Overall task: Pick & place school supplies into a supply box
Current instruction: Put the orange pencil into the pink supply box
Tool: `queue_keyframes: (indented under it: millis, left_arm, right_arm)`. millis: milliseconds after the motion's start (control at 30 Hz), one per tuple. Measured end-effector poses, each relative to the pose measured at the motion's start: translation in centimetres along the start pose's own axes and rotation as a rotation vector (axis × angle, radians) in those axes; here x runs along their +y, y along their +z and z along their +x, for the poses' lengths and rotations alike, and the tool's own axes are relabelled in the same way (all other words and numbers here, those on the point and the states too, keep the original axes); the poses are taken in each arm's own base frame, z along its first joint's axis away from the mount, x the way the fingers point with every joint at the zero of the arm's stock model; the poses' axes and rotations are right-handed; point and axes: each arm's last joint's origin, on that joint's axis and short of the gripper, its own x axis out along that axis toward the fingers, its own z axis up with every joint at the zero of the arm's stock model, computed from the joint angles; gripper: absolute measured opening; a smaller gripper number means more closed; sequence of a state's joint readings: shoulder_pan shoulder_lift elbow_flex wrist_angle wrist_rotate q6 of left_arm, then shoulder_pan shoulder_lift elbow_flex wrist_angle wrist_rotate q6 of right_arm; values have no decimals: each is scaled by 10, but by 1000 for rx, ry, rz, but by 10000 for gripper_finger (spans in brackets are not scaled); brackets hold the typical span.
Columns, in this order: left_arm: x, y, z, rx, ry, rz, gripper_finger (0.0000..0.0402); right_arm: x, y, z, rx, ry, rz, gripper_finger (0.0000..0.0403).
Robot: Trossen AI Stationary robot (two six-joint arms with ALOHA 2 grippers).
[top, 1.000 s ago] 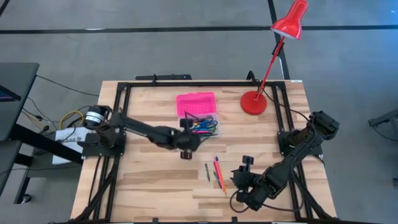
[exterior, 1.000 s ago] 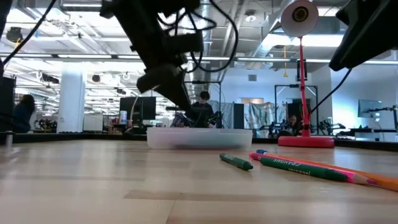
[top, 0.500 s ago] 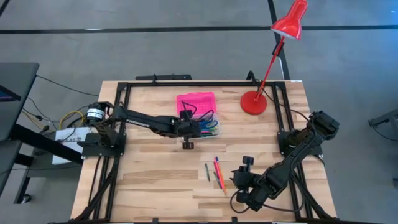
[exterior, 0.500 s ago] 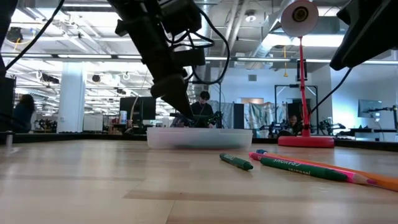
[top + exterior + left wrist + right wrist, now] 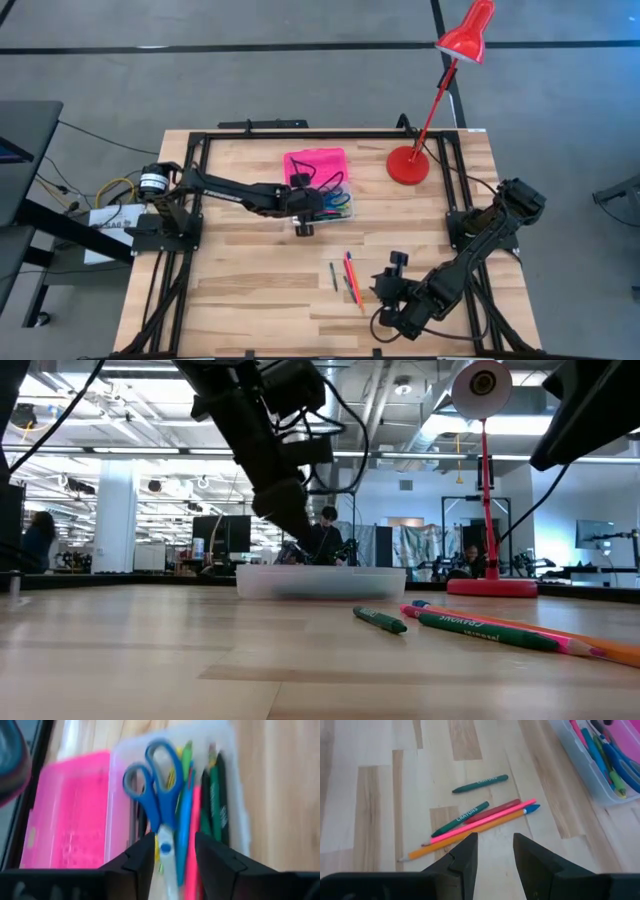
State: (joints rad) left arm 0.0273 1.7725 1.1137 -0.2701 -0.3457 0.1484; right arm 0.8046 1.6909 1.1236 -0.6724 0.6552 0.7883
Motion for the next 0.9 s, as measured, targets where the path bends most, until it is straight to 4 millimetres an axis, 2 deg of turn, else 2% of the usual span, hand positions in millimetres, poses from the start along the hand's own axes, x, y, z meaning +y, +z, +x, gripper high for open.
queue_keyframes:
  millis: [167, 300, 467, 733, 900]
  left_arm:
    - [-12, 13, -17, -113, -30, 28, 138]
    - [-30, 18, -44, -170, -93, 68, 138]
    - [-66, 17, -87, -214, -185, 130, 138]
    - [-138, -11, -146, -236, -157, 206, 139]
    - [-171, -35, -177, -280, -89, 201, 139]
  right_arm:
    - [0, 2, 1, -11, 8, 43, 118]
    - [0, 3, 2, -11, 6, 126, 118]
    - [2, 2, 5, -13, 2, 218, 118]
    - [14, -10, 33, 14, -49, 289, 118]
    - [15, -13, 50, 40, -80, 389, 118]
